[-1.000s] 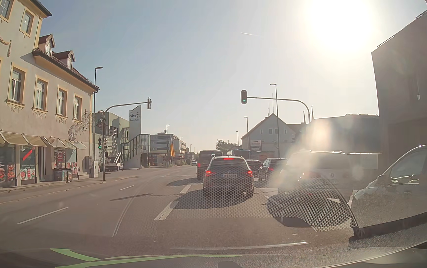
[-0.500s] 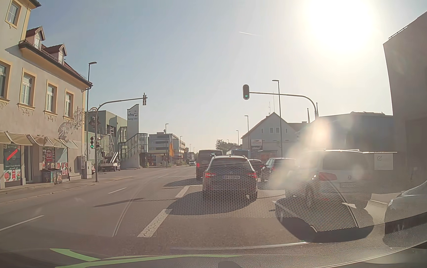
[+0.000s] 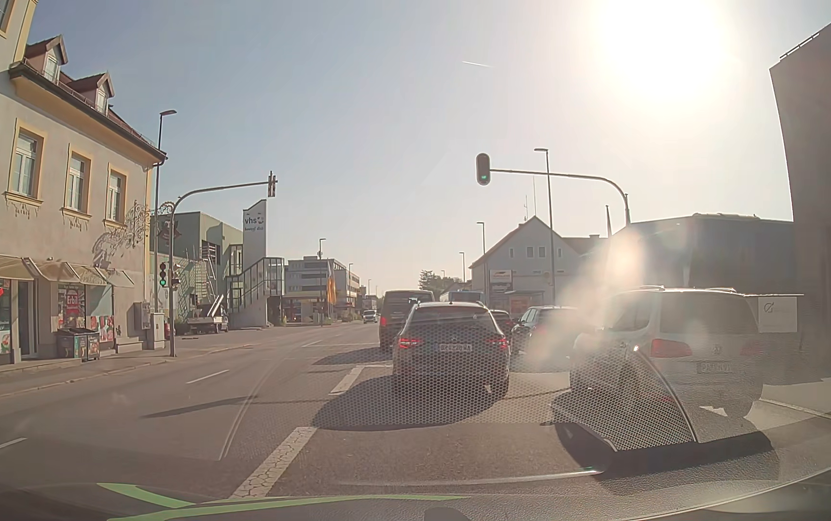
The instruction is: Follow the waypoints while adhering to traffic rules and regulations
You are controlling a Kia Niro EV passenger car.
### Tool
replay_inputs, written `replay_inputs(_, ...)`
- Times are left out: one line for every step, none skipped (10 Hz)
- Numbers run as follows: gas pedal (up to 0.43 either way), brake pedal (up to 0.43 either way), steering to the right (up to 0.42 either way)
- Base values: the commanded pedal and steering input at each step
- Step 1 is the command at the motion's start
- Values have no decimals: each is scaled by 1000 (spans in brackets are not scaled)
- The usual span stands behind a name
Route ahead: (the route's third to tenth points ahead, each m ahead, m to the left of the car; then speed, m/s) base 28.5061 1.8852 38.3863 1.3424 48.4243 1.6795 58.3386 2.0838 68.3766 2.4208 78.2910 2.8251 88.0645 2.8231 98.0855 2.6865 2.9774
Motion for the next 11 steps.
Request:
replay_inputs(0,91,3)
replay_inputs(0,104,3)
replay_inputs(0,122,2)
replay_inputs(0,128,2)
replay_inputs(0,146,1)
replay_inputs(0,165,1)
replay_inputs(0,171,1)
replay_inputs(0,171,1)
replay_inputs(0,171,1)
replay_inputs(0,171,1)
replay_inputs(0,177,1)
